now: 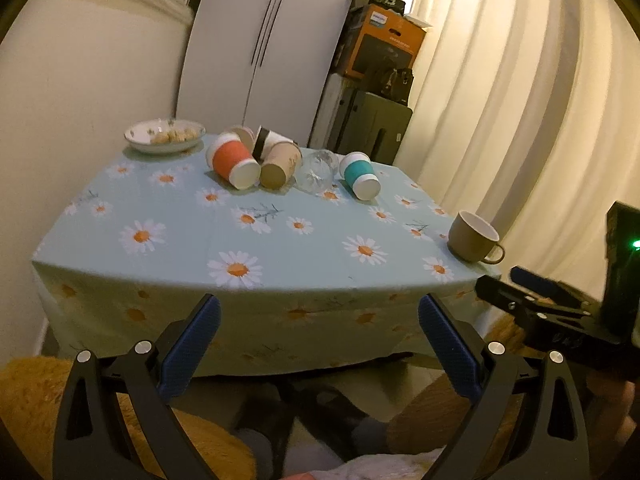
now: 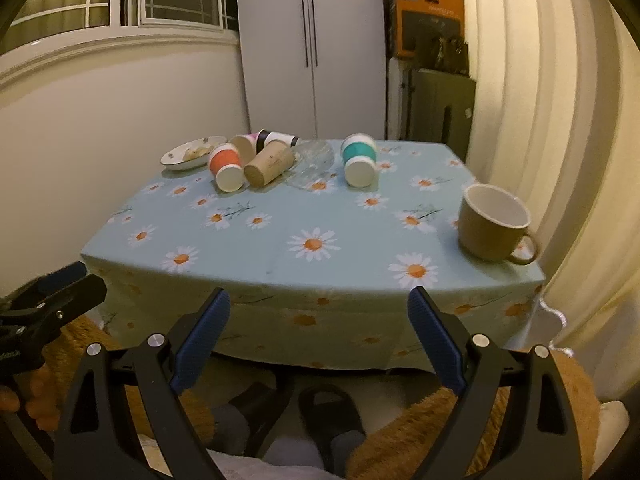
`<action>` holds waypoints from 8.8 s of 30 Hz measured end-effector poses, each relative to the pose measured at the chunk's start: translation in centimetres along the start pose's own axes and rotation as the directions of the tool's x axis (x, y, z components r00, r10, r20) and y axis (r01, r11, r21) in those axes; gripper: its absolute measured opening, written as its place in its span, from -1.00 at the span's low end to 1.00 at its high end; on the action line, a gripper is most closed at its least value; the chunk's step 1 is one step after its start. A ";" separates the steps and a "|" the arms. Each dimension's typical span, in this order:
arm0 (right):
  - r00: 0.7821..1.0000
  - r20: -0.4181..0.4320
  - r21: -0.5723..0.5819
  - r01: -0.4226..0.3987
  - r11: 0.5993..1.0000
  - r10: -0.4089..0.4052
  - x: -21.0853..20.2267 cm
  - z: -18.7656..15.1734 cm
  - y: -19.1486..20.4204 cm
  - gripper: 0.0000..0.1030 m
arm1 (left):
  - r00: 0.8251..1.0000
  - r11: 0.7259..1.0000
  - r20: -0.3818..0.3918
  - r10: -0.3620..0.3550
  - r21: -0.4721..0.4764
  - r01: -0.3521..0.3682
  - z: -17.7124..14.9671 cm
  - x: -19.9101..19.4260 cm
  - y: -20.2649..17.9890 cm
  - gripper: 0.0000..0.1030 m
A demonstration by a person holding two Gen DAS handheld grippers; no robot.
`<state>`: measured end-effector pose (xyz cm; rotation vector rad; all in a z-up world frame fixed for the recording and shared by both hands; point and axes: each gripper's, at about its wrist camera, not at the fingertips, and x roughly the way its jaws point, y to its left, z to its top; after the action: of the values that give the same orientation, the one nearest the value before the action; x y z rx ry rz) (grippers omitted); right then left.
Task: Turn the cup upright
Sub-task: 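Reach the left gripper down to the orange-banded paper cup lying on its side, then close the left gripper around the orange-banded cup's body, then rotate the left gripper to stand the orange-banded cup upright on the table, then grasp the upright orange-banded cup with the right gripper while the left gripper releases it, then lift and carry the orange-banded cup upright with the right gripper, then set the cup down upright and open the right gripper, pulling back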
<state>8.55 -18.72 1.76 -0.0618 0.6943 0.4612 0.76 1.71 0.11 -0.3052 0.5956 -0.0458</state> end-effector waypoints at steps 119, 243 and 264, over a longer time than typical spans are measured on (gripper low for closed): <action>0.658 -0.427 0.506 -0.395 0.767 0.620 22.1 13.5 -3.7 0.73 | 0.817 0.970 -0.564 0.118 -0.110 -0.216 13.1 17.3 7.0 0.53; 0.961 0.270 -0.075 -0.038 0.996 0.056 12.0 5.3 4.6 0.90 | 0.986 0.940 -0.168 0.000 -0.338 -0.057 7.4 8.3 14.9 0.53; 0.948 0.311 -0.075 -0.051 0.996 0.072 -0.2 2.7 0.1 0.90 | 0.990 0.996 0.121 0.069 0.048 -0.075 4.1 -0.1 4.6 0.54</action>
<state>9.99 -18.12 4.02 -0.0281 0.3683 0.5401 2.74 7.20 2.00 -0.2339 0.4851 0.0261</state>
